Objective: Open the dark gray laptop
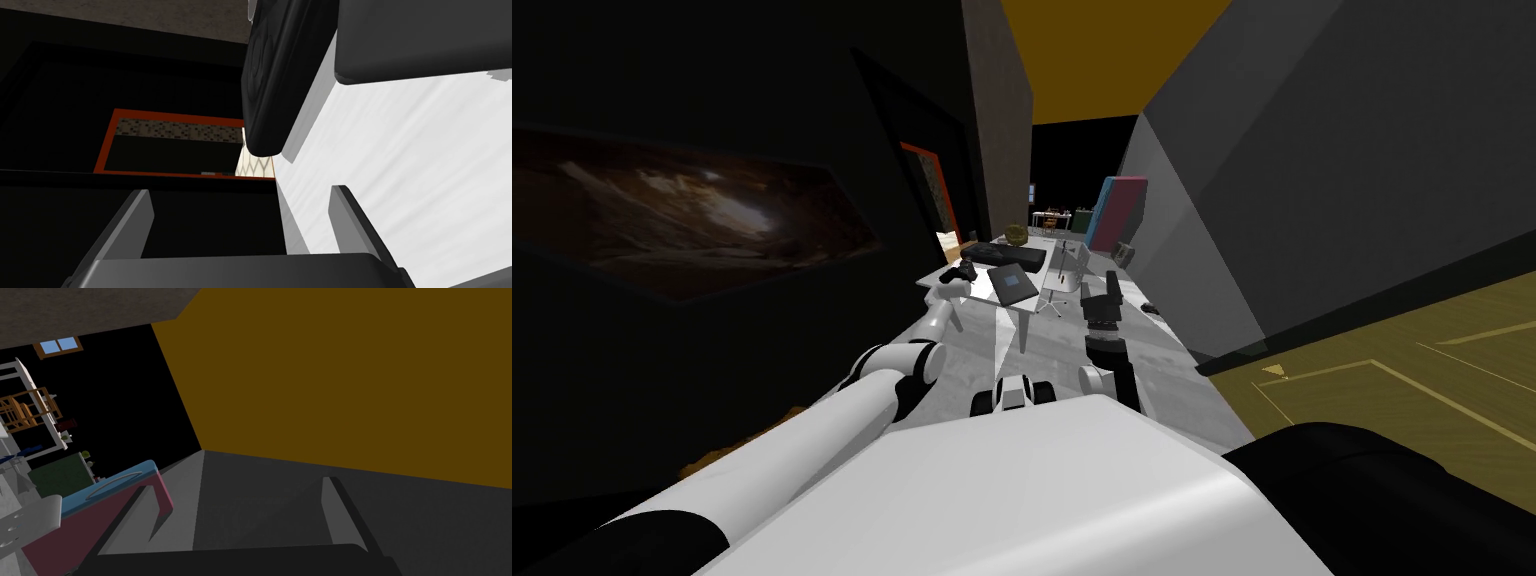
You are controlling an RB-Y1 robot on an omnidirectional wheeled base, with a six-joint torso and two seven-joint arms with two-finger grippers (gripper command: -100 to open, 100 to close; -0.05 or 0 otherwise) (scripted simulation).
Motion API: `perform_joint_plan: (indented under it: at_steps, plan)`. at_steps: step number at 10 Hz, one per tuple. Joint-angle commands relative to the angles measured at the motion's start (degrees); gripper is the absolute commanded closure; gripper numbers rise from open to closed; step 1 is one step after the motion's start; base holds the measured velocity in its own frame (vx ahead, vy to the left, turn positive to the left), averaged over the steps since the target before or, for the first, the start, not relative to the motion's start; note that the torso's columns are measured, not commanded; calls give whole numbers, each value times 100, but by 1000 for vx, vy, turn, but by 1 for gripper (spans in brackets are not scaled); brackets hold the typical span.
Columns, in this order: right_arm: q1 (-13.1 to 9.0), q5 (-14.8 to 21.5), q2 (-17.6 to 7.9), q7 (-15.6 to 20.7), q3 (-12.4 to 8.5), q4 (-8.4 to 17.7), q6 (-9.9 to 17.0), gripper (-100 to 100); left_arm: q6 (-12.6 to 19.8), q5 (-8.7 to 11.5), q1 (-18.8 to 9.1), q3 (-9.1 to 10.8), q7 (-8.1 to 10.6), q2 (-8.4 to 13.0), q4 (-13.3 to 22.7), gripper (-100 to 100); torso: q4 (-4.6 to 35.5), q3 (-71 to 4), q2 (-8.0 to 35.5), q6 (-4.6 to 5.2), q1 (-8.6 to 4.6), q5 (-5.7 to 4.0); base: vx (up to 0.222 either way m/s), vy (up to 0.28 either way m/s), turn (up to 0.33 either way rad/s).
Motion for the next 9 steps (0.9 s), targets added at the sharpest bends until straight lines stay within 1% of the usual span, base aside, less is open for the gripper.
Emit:
perform_joint_plan:
  at_steps: [1, 2, 5, 6, 7, 8, 9]
  plan:
    - [1, 0, 0, 0, 0, 0, 0, 0, -24, 4, -457, 6, -5, 5, 417, -100, -6, -13, -19, 0, -4, -2, 0, 0, 0]
    - [1, 0, 0, 0, 0, 0, 0, 0, -24, 4, -530, 6, -5, 5, 458, -100, -10, -18, -26, -1, -3, -1, 8, -2, 0]
    - [1, 0, 0, 0, 0, -1, 0, 0, -24, 4, -530, 6, -5, 5, 747, -100, -4, -6, -6, -1, 6, 2, 6, -2, 0]
    - [1, 0, 0, 0, 0, 0, 0, 0, -172, -30, -788, 62, -261, -250, 899, -100, -2, -2, -1, -1, 6, 2, -129, 43, 91]
    - [0, 0, 0, 0, 0, 0, 0, 0, -172, -30, -924, 62, -261, -250, 1054, -100, 8, 18, 35, -1, 17, 4, -37, 7, 14]
    - [0, 0, 0, 0, 0, 0, 0, 0, -172, -30, -1161, 62, -261, -250, 1352, -100, 3, 2, 1, 1, -2, -1, 0, 0, 0]
    - [1, 0, 0, 0, 0, 0, 0, 0, -172, -30, -1357, 62, -261, -250, 1574, -100, -8, -15, -22, 0, -5, -2, 0, 0, 0]
